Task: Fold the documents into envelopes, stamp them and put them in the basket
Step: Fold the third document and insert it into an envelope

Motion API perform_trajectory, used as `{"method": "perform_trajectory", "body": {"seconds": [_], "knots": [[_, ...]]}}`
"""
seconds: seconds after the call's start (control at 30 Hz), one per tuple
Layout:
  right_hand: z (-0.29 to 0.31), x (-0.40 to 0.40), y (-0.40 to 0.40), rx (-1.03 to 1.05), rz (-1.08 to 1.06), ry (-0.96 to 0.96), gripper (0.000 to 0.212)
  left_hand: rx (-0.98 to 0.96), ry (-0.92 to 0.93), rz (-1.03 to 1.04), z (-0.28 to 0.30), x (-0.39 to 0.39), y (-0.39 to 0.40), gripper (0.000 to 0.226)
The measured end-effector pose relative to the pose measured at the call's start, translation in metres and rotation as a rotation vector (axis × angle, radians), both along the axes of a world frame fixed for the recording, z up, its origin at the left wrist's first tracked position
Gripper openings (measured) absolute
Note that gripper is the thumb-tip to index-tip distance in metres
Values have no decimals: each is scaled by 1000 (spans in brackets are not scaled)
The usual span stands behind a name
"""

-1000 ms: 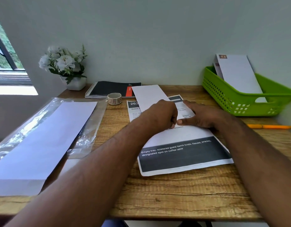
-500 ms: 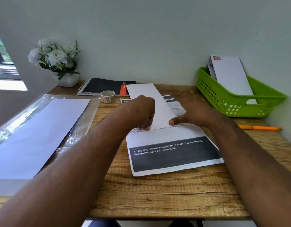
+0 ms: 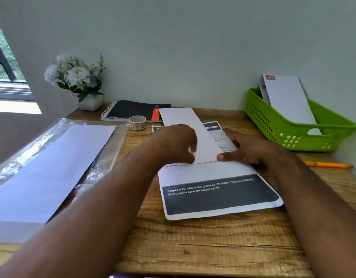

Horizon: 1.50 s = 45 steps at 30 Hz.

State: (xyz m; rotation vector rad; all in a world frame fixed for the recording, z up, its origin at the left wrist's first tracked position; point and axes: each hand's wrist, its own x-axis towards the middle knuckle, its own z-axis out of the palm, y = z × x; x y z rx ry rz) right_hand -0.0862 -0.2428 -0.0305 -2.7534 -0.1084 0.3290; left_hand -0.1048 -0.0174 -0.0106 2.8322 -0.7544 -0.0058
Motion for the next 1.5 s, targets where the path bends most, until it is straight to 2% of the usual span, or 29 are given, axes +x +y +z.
{"method": "perform_trajectory", "body": {"seconds": [0.07,0.13,0.2,0.3,0.37,0.5,0.57,0.8,0.9,1.13,1.23,1.3,1.4,1.43,1.5], "knots": [[1,0,1,-7,0,8,110,-42,-13,-93,-3,-1,-7,32],[1,1,0,13,9,1,108,-48,-18,-127,-4,-3,-15,28],[1,1,0,58,16,4,108,-37,-17,-122,-5,-2,-21,20],[1,3,3,80,37,-37,107,8,-19,-89,-4,-2,-24,20],[6,-1,7,101,102,-97,93,48,-47,-89,-4,-3,-26,21],[11,-7,12,167,229,-114,38,16,-41,-90,-3,-2,-23,24],[8,-3,11,204,230,-103,30,-24,-5,-85,-1,0,-19,24],[0,6,7,313,195,-162,26,53,-54,-136,-1,1,-19,28],[2,4,7,335,202,-133,31,70,-74,-145,-3,0,-19,30],[5,-1,8,310,231,-131,26,37,-71,-132,-1,0,-18,29],[2,3,9,311,251,-167,17,-24,-62,-99,-1,1,-16,31],[-1,5,11,320,266,-245,11,-75,-67,-75,-3,3,-15,32],[-3,4,21,377,287,-471,7,-52,-105,3,-4,4,-19,33],[-4,4,23,413,287,-550,7,-28,-164,36,-3,4,-21,29],[-2,4,29,557,247,-656,14,-69,-399,86,1,5,-19,24]]}}
